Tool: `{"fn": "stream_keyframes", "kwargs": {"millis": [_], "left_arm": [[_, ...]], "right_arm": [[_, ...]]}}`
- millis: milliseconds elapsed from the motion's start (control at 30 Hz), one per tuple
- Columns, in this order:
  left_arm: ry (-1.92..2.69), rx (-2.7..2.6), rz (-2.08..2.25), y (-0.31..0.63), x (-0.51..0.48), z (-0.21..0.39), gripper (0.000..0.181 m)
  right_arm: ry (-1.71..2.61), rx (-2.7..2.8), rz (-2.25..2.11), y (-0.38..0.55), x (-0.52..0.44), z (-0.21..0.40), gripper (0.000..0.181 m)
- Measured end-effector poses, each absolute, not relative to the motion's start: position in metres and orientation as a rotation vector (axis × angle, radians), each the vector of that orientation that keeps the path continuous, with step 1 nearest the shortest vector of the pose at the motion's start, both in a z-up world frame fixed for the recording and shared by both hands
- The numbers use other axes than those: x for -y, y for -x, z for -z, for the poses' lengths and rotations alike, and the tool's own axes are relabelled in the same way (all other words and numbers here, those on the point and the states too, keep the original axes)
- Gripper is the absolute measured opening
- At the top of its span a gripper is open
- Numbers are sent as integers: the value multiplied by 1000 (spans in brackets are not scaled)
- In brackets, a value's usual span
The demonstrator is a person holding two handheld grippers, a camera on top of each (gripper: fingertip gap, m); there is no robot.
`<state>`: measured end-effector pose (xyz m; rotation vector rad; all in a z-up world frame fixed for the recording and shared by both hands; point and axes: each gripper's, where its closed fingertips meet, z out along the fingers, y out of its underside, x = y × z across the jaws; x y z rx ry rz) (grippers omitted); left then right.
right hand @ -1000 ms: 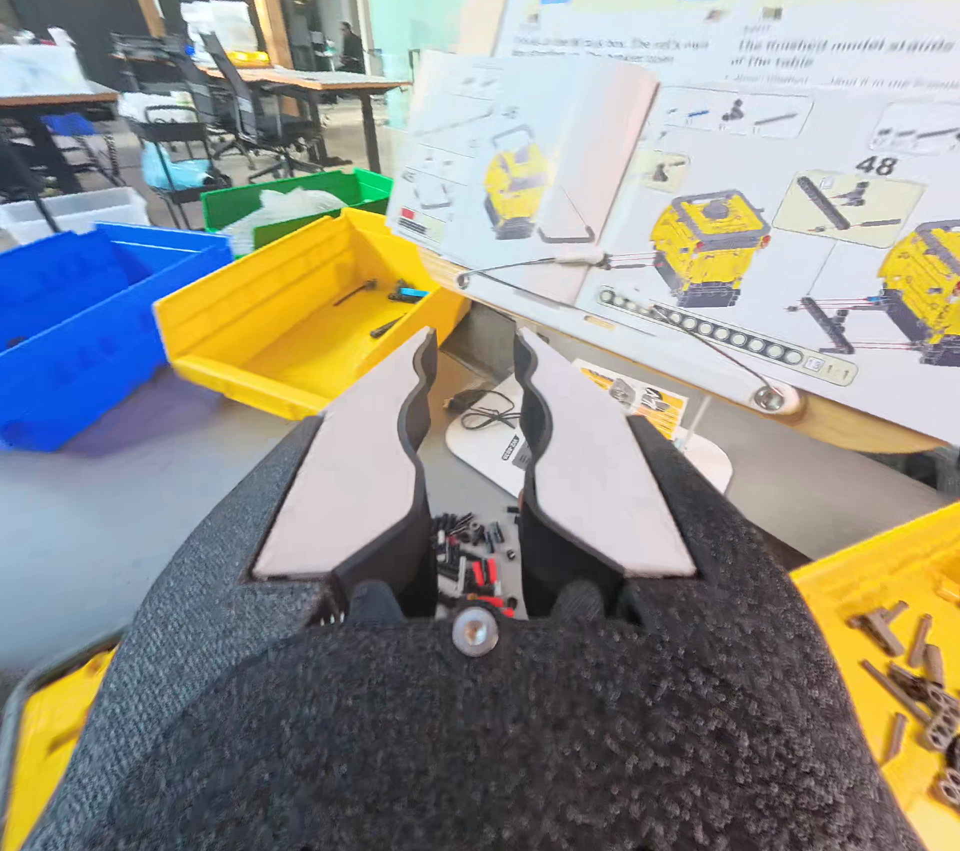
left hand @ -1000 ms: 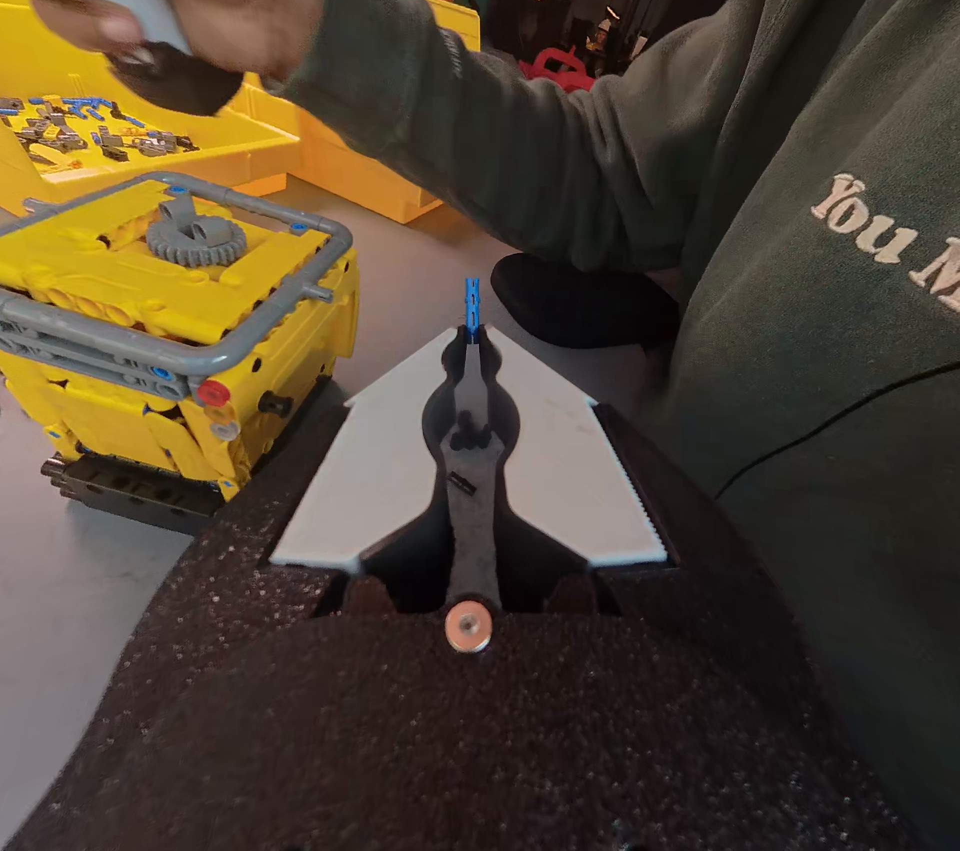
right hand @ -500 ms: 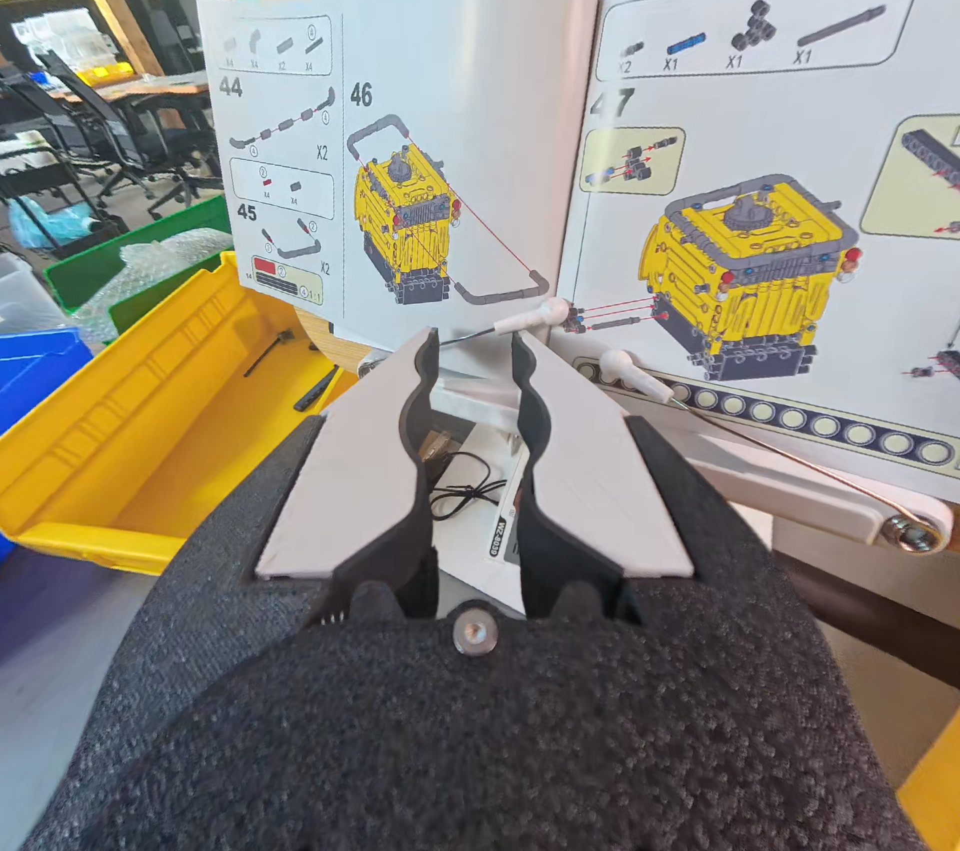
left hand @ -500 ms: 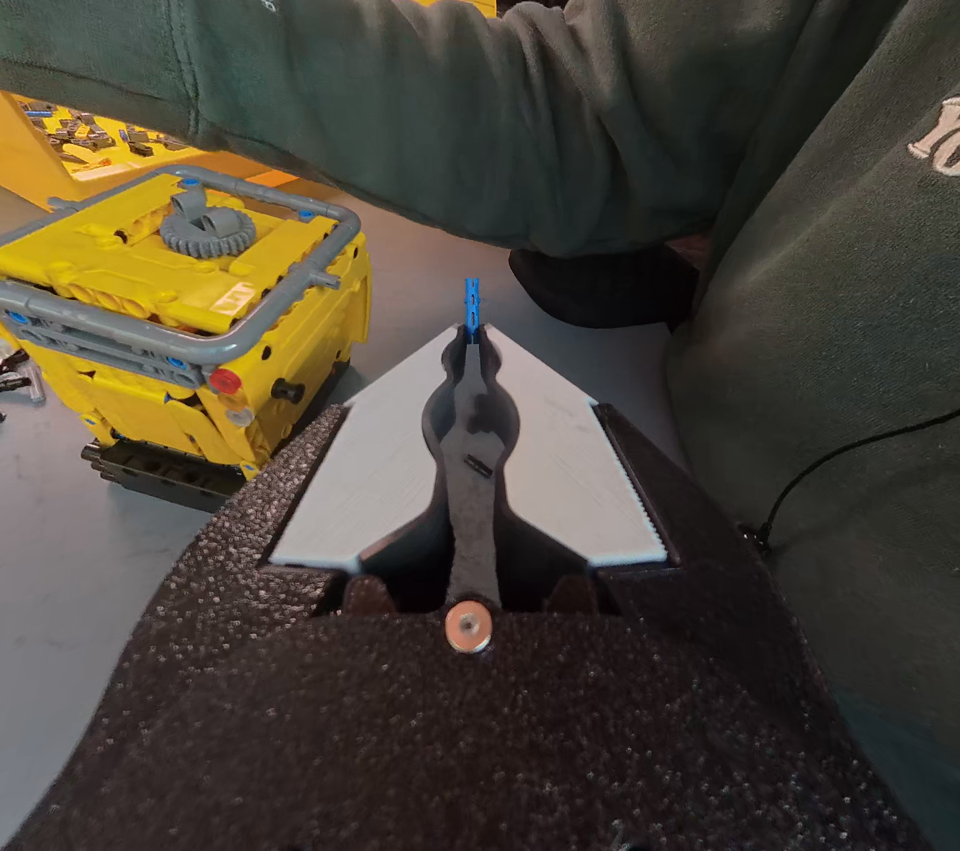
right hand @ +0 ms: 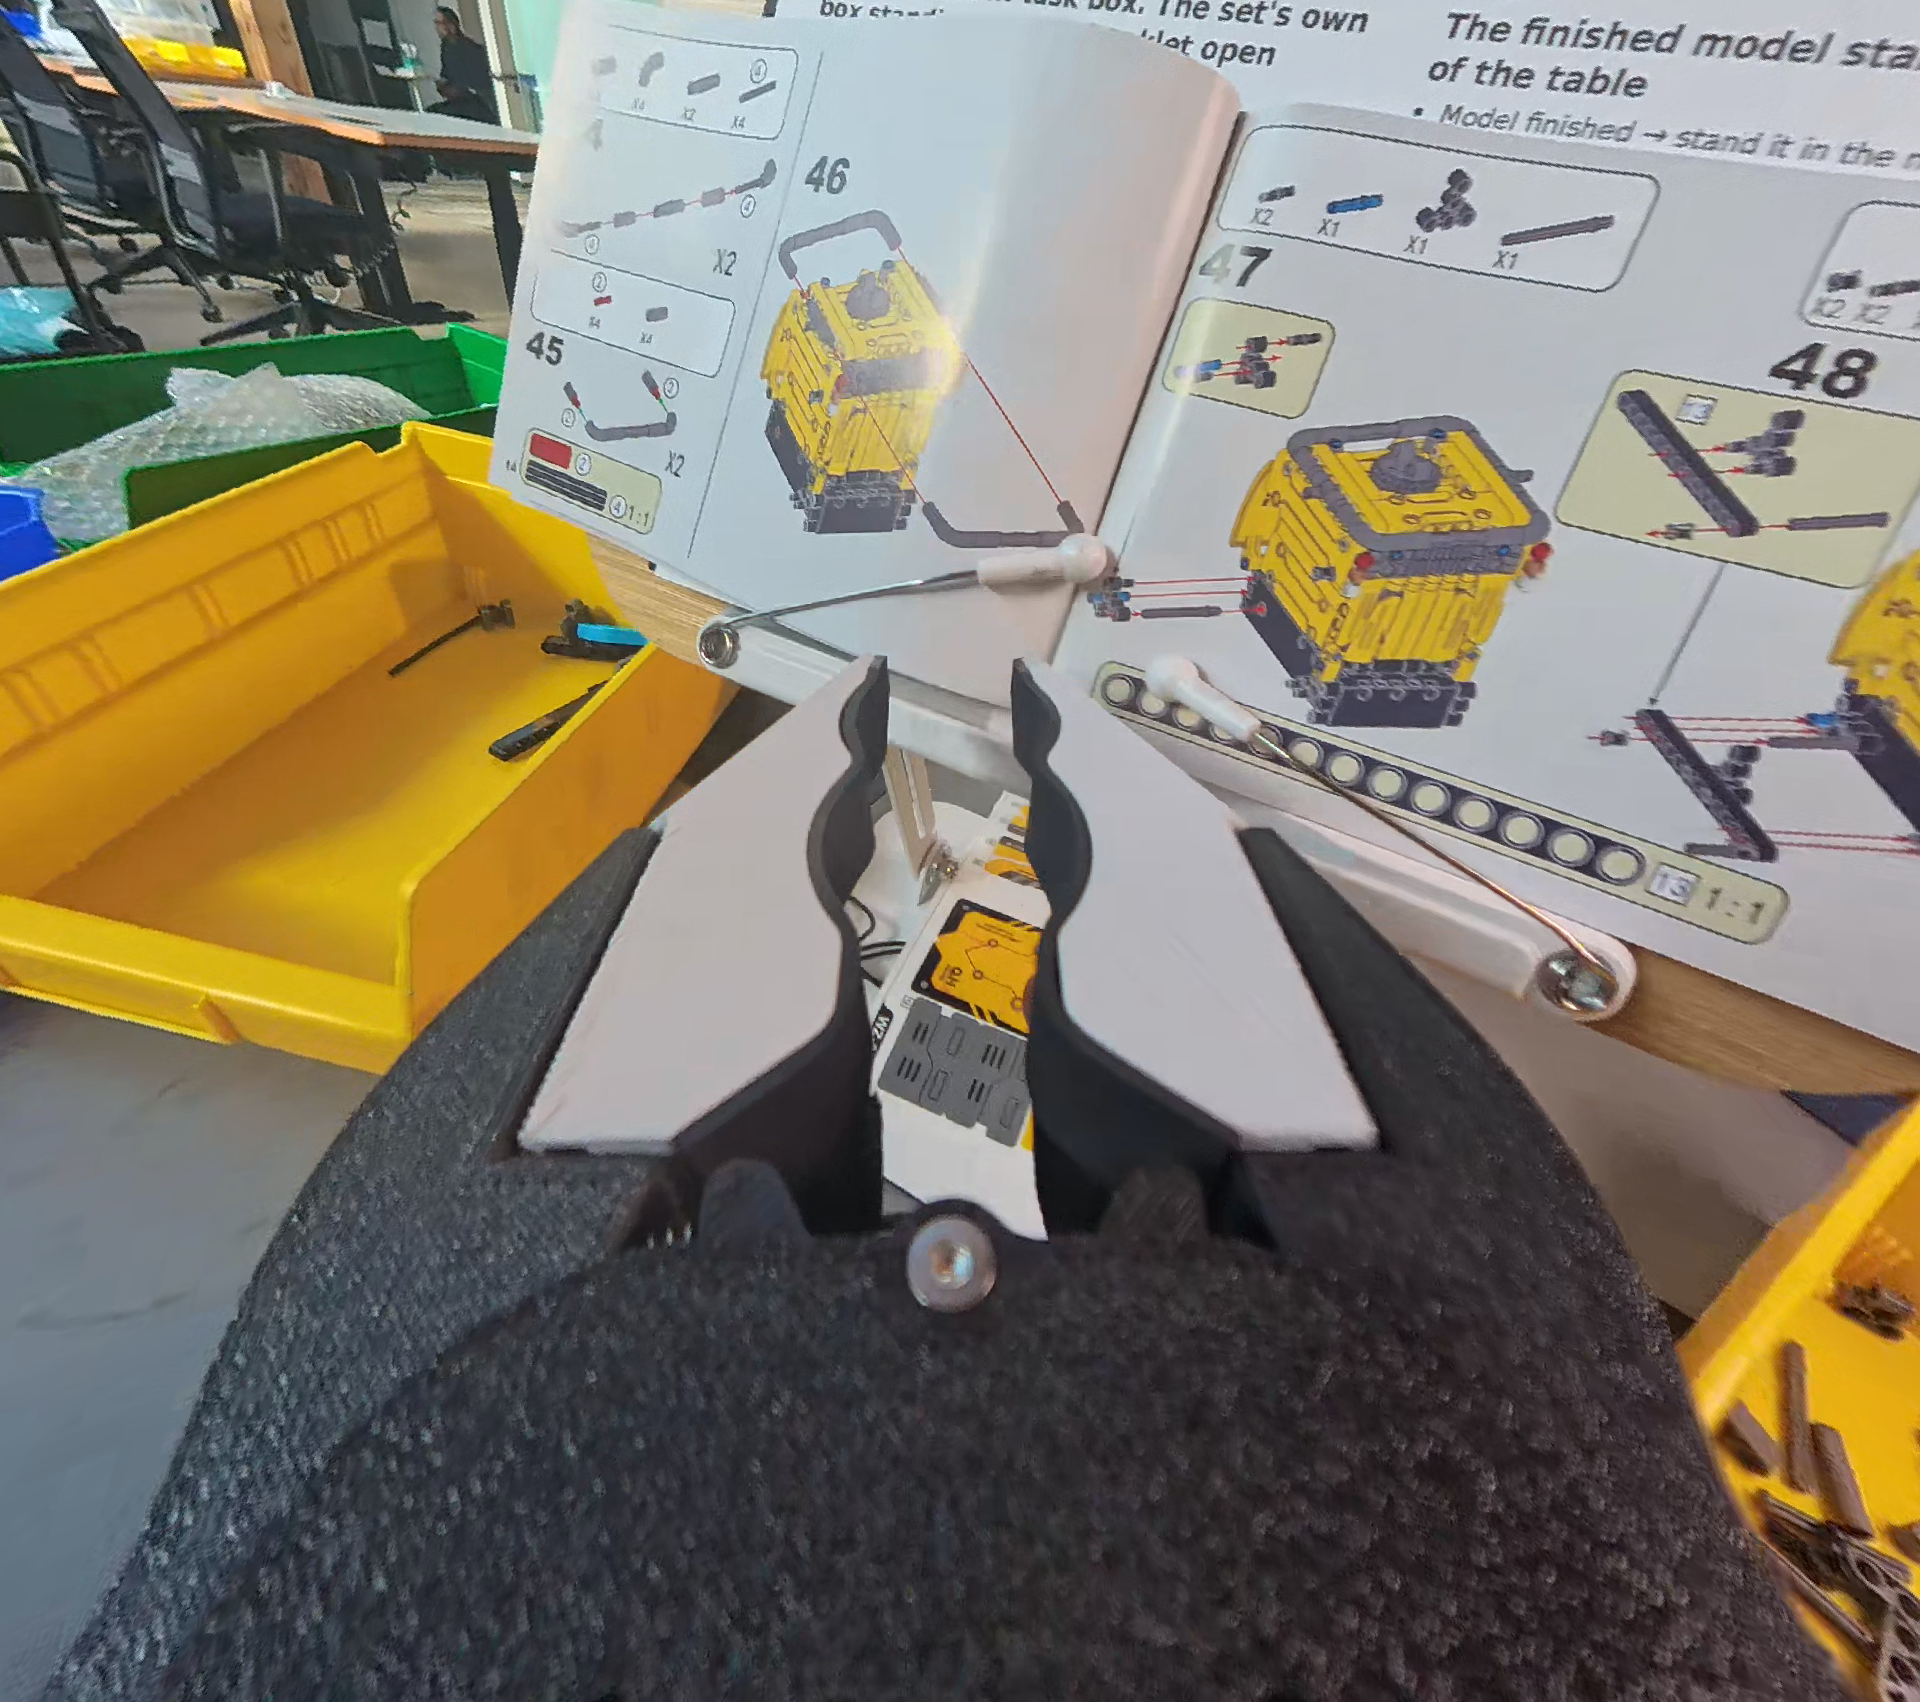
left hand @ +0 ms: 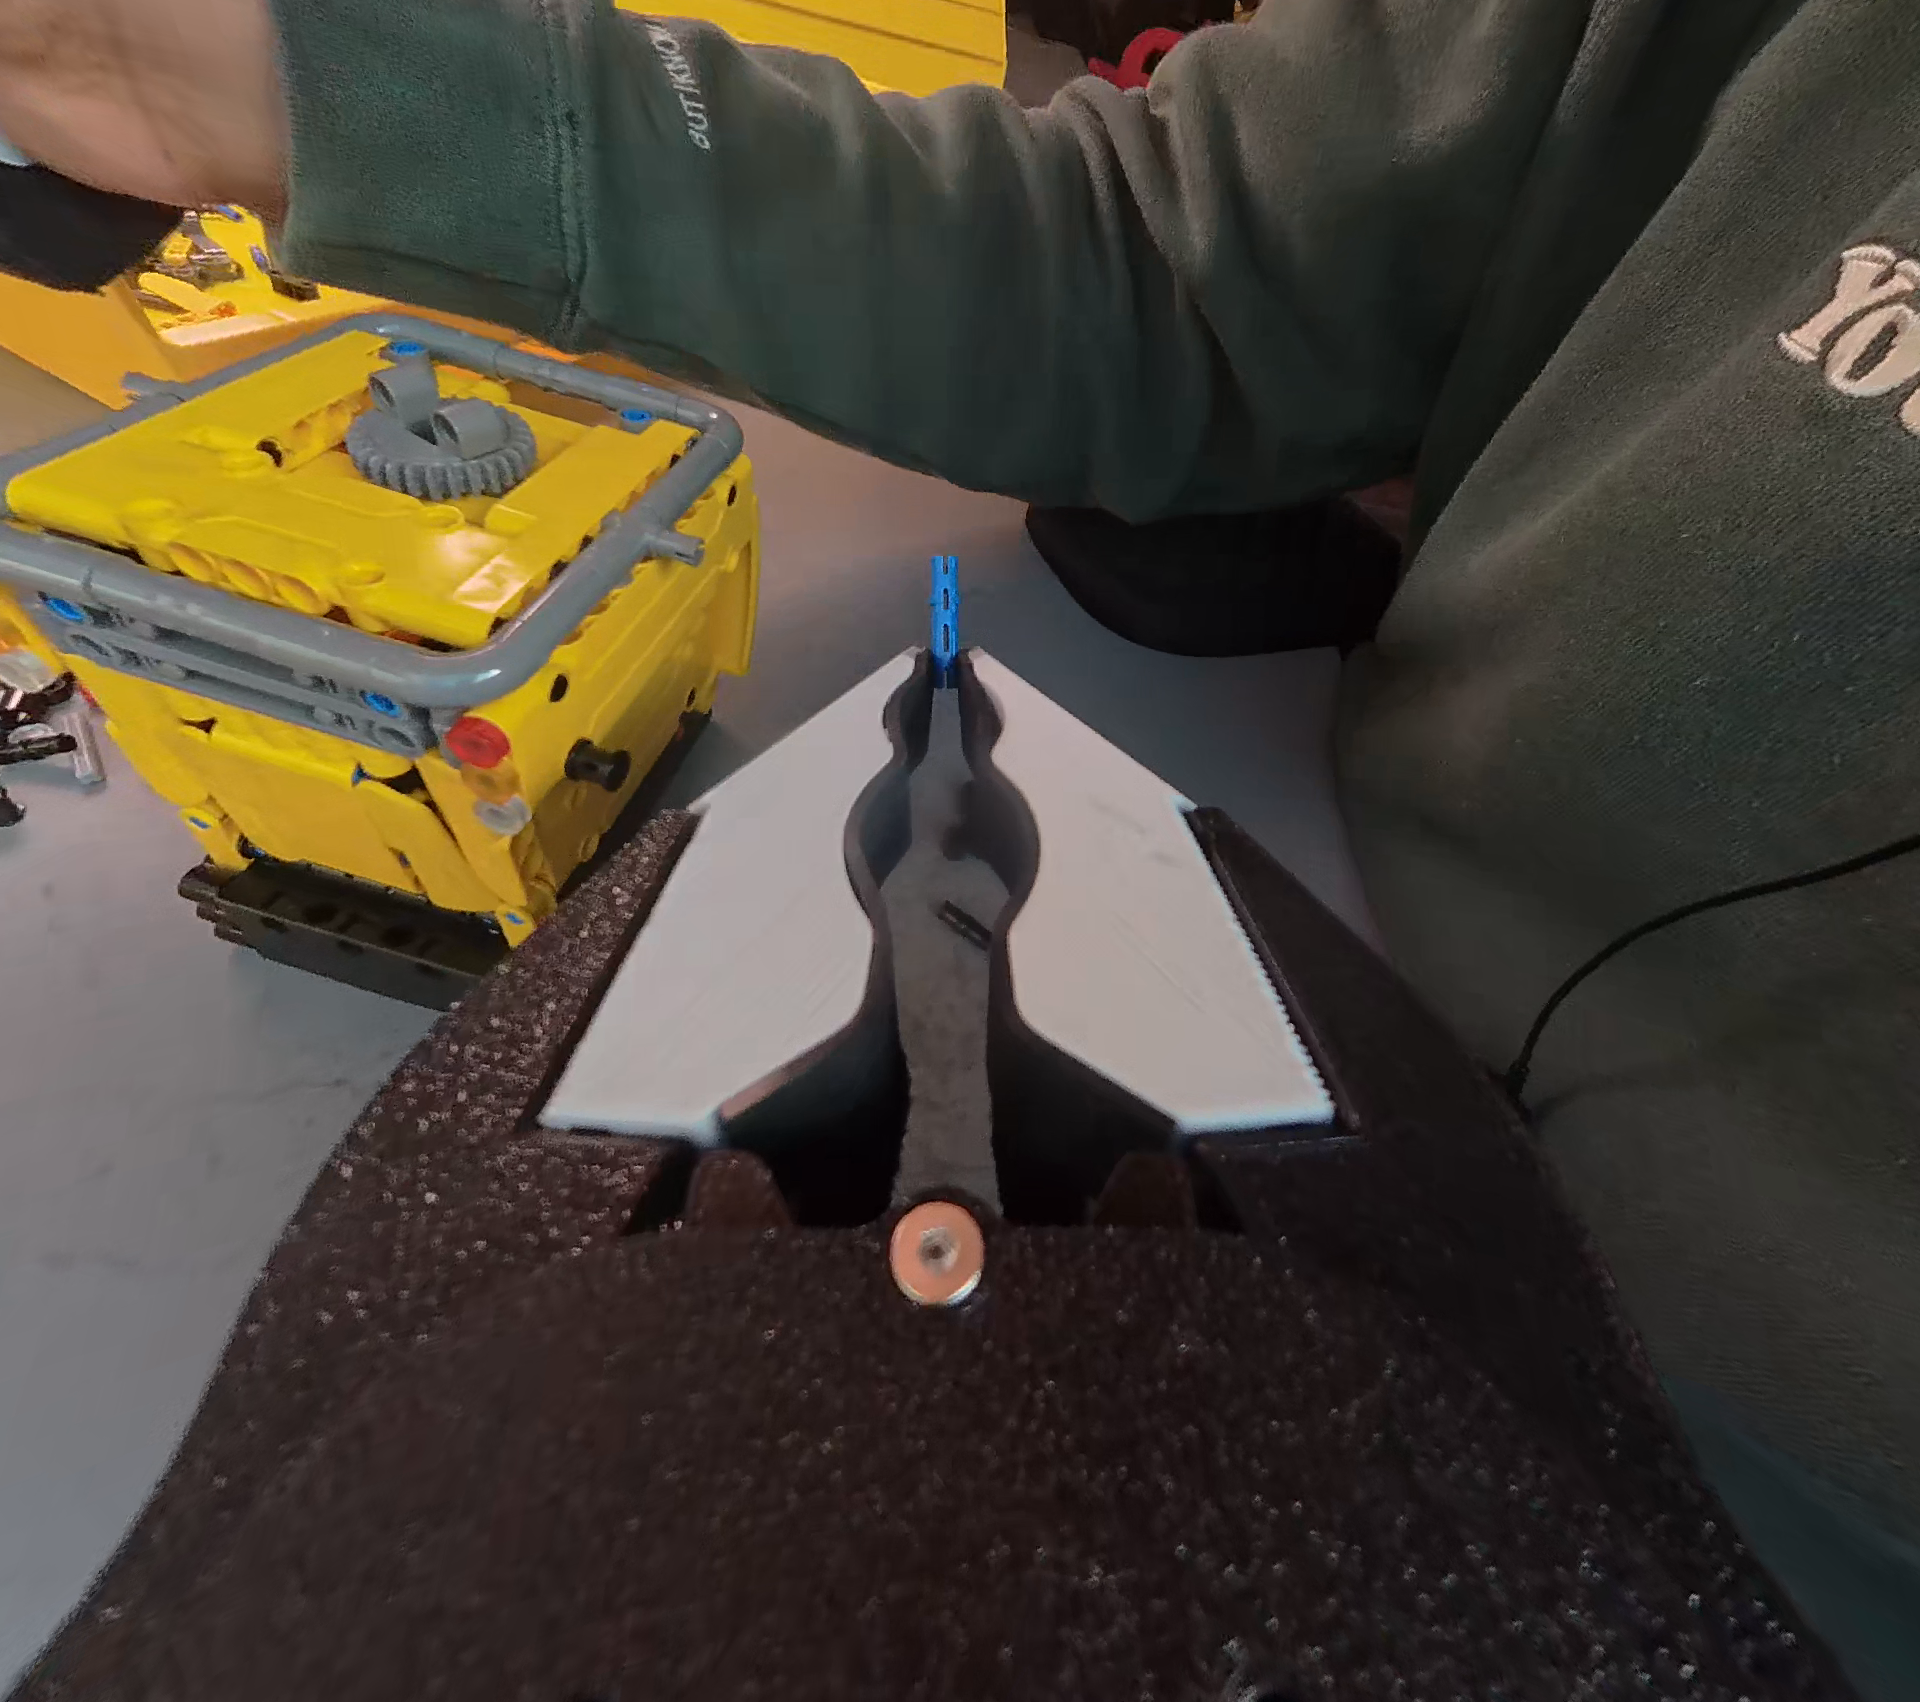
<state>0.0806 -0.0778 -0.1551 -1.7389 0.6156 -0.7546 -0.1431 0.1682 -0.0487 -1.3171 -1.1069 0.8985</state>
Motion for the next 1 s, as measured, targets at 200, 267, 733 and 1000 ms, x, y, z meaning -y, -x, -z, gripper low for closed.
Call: {"fn": "stream_keyframes", "kwargs": {"millis": [200, 267, 733, 1000], "left_arm": [[1754, -609, 774, -81, 76, 159, 3], [1752, -600, 778, -80, 75, 158, 3], [1743, -584, 799, -78, 75, 156, 3], [1726, -553, 775, -72, 72, 153, 3]], "right_arm": [[1366, 1110, -859, 119, -203, 55, 23], [1369, 1105, -849, 118, -209, 54, 23], [1310, 1105, -731, 117, -218, 51, 17], [1216, 1110, -930, 99, -181, 18, 18]]}}
